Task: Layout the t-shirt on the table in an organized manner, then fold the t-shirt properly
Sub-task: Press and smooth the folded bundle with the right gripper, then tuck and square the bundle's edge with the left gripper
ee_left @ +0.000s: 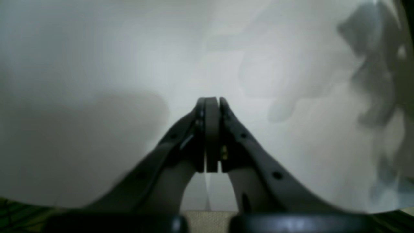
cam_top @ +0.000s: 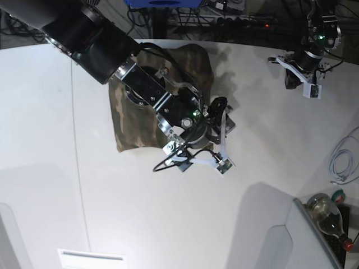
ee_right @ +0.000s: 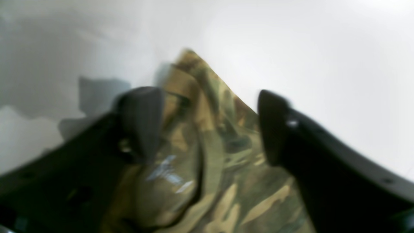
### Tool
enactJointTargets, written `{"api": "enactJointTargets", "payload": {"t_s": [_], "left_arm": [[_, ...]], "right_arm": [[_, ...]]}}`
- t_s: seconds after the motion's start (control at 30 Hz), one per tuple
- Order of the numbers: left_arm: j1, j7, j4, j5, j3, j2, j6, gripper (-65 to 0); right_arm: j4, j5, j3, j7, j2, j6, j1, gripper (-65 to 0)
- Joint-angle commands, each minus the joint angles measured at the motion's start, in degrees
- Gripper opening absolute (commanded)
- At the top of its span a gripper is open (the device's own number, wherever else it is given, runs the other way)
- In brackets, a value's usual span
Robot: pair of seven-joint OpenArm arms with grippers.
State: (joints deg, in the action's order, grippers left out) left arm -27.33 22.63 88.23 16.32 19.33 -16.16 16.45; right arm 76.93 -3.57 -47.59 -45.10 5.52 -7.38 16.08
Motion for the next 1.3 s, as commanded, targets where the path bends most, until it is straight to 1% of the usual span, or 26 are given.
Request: {"api": "enactJointTargets", "payload": {"t_s": [0.0,0.07,0.1,0.17,0.2,0.23,0.3,0.33,0.37,0.43,0.47,0.5,0.57,0.67,0.7,0.77,0.8,0.83,0.87,0.9,0.93,1.0,1.07,1.17,1.2,1.27], "left_arm": [[-0.05,-1.14,0.87,0.17,0.49,-1.02,-0.05,-65.0],[-0.58,-1.14,0.87,0.17,2.69,-1.64,-0.05,-65.0],[-0.67,-1.14,0.79,0.17,4.27,-1.73,-0.05,-65.0],[-2.07,-1.31,0.52,0.17,8.93,-1.81,0.04,-65.0],[-2.69,-1.31,0.52,0.17,11.04,-1.90,0.48,-65.0],[-3.13,-1.31,0.52,0.17,12.36,-2.43,1.97,-65.0],[-3.48,-1.31,0.52,0.17,13.33,-2.96,7.86,-65.0],[-3.48,-1.31,0.70,0.17,13.41,-2.78,10.23,-65.0],[-3.48,-1.14,1.23,0.26,13.33,-2.61,12.52,-65.0],[-3.48,-0.96,3.42,0.78,13.06,-1.02,15.24,-65.0],[-3.13,-0.96,5.09,0.78,13.06,0.73,15.60,-65.0],[-2.95,-0.96,6.94,0.78,13.06,2.67,15.77,-65.0],[-2.51,-0.87,10.28,0.78,11.92,6.01,15.95,-65.0],[0.04,-0.79,11.16,0.78,5.06,7.42,15.95,-65.0],[0.83,-0.79,10.46,0.78,2.25,7.59,15.95,-55.5],[3.20,-0.79,8.08,0.87,-3.20,7.68,15.95,-30.4],[4.26,-0.79,6.59,0.87,-5.49,7.94,15.95,-20.1],[5.31,-0.79,5.18,0.87,-7.51,8.12,15.95,-11.2],[6.28,-0.79,3.33,0.87,-9.35,8.38,15.95,-4.9],[7.33,-0.87,1.58,0.87,-11.20,8.47,15.95,-2.6],[8.47,-0.87,-0.18,0.87,-12.87,8.73,15.95,-2.8],[10.58,-0.87,-3.87,0.87,-14.80,10.58,15.95,-3.6],[12.34,-0.96,-7.13,0.87,-15.42,12.08,15.95,-3.5],[14.80,-0.96,-11.35,0.87,-15.60,13.92,15.95,-3.5],[15.68,-0.96,-12.84,0.87,-15.60,14.45,15.95,-3.5],[17.53,-0.96,-15.65,0.87,-15.60,15.33,15.95,-3.5]], "right_arm": [[4.96,0.19,-0.10,-0.30,-1.08,0.12,-0.56,-17.4],[11.91,0.19,-1.33,-4.52,-2.93,0.12,-4.08,-19.8],[14.63,0.28,-3.53,-6.19,-3.54,-0.05,-5.83,-21.5],[18.24,0.28,-8.01,-7.34,-6.97,-0.23,-8.03,-24.9],[18.85,0.28,-10.30,-7.07,-7.85,-0.32,-9.00,-26.9],[18.77,0.28,-11.79,-6.55,-8.29,-0.40,-9.70,-29.0],[17.89,0.28,-12.05,-4.79,-8.64,-1.19,-11.46,-35.6],[17.36,0.28,-11.88,-3.91,-8.64,-1.81,-12.16,-40.1],[17.18,0.28,-11.70,-3.29,-8.73,-2.87,-12.69,-46.5],[18.15,0.28,-9.77,-2.77,-9.96,-7.00,-14.19,-58.7],[19.47,0.28,-8.89,-2.68,-10.57,-8.93,-15.06,-61.8],[20.96,0.28,-7.66,-3.03,-11.45,-10.43,-15.86,-63.2],[24.31,0.28,-5.02,-3.03,-14.18,-12.01,-17.97,-63.2],[27.73,0.28,2.71,-2.77,-15.94,-13.59,-22.01,-63.2],[28.44,0.28,6.23,-2.68,-16.73,-13.68,-23.42,-63.2],[29.23,0.28,11.77,-2.59,-18.05,-13.50,-25.53,-63.2],[29.49,0.28,14.14,-2.59,-18.75,-13.50,-26.58,-63.2],[29.84,0.28,15.81,-2.59,-19.63,-13.50,-27.37,-63.2],[30.20,0.28,17.48,-2.59,-20.51,-13.50,-28.25,-63.2],[30.55,0.19,18.98,-2.50,-21.39,-13.50,-29.04,-63.2],[30.81,0.19,20.21,-2.50,-22.27,-13.50,-29.75,-63.2],[30.90,0.19,23.11,-2.50,-23.67,-13.50,-31.06,-63.2],[30.90,0.19,25.84,-2.15,-24.20,-13.50,-32.38,-63.2],[30.90,0.19,28.91,1.19,-24.29,-13.41,-35.02,-63.2],[30.90,0.19,30.06,2.42,-24.29,-12.89,-35.99,-63.2],[30.90,0.19,32.34,4.35,-24.20,-9.63,-37.39,-63.2]]}}
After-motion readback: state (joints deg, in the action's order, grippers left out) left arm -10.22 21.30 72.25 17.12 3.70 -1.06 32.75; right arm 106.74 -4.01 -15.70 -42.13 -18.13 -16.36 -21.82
